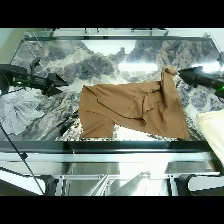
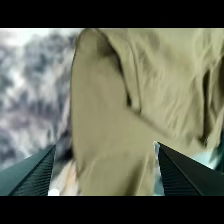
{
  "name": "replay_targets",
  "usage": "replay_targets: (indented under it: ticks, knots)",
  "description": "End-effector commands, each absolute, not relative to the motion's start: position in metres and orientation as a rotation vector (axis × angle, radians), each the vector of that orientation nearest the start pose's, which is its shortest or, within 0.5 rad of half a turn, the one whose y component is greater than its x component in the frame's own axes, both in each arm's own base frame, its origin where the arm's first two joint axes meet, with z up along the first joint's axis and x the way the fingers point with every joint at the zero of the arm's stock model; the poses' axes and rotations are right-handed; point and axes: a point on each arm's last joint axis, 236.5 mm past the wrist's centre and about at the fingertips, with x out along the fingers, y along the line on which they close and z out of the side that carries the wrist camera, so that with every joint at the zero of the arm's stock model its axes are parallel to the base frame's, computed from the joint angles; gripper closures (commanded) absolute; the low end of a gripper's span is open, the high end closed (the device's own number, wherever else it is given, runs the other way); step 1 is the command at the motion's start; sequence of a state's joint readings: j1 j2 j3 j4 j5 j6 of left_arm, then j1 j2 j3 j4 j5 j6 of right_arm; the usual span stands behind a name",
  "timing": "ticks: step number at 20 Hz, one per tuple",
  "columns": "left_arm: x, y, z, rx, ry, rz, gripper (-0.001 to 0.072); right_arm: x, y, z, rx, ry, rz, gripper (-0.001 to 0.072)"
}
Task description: Fold the shirts.
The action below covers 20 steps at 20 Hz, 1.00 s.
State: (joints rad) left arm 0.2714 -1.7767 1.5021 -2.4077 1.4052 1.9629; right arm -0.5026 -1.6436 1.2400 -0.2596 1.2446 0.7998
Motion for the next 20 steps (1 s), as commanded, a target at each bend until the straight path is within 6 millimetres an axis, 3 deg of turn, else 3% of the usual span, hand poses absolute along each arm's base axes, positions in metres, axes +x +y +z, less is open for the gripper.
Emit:
replay_targets:
  ticks: [1,2,3,6,8,10,11,14,15,16,17,18,20]
  knots:
    - [0.417,-0.034,-0.033,-0.615,1.457,-0.51,0.0037,0.414,-0.071,-0.003,0.823,1.093,0.365,0.0415]
    - [0.404,-0.041,-0.044,-0.625,1.493,-0.504,0.0126,0.399,-0.086,-0.01,0.808,1.138,0.298,0.0414]
    - [0.393,-0.048,-0.056,-0.64,1.52,-0.496,0.0159,0.385,-0.098,-0.014,0.798,1.16,0.251,0.0414]
    - [0.371,-0.077,-0.095,-0.648,1.579,-0.47,0.0158,0.362,-0.113,-0.015,0.817,1.16,0.191,0.0414]
    - [0.37,-0.095,-0.111,-0.607,1.569,-0.457,0.0158,0.344,-0.115,-0.027,0.853,1.195,0.17,0.0408]
    - [0.38,-0.113,-0.115,-0.549,1.529,-0.464,0.0217,0.329,-0.109,-0.041,0.902,1.229,0.164,0.032]
    - [0.386,-0.121,-0.114,-0.516,1.508,-0.477,0.0246,0.324,-0.106,-0.047,0.907,1.238,0.172,0.0353]
    - [0.391,-0.15,-0.121,-0.473,1.532,-0.539,0.0247,0.313,-0.102,-0.057,0.912,1.268,0.175,0.035]
    - [0.39,-0.162,-0.121,-0.493,1.555,-0.577,0.0289,0.309,-0.104,-0.06,0.899,1.283,0.168,0.0301]
    - [0.391,-0.172,-0.118,-0.505,1.573,-0.616,0.0473,0.306,-0.105,-0.062,0.888,1.296,0.163,0.0212]
    - [0.393,-0.175,-0.116,-0.492,1.578,-0.636,0.0635,0.302,-0.106,-0.065,0.872,1.314,0.156,0.0213]
    - [0.398,-0.175,-0.111,-0.477,1.569,-0.653,0.0688,0.296,-0.109,-0.07,0.856,1.345,0.141,0.0212]
    - [0.41,-0.17,-0.098,-0.477,1.539,-0.662,0.0689,0.28,-0.111,-0.083,0.833,1.419,0.115,0.0212]
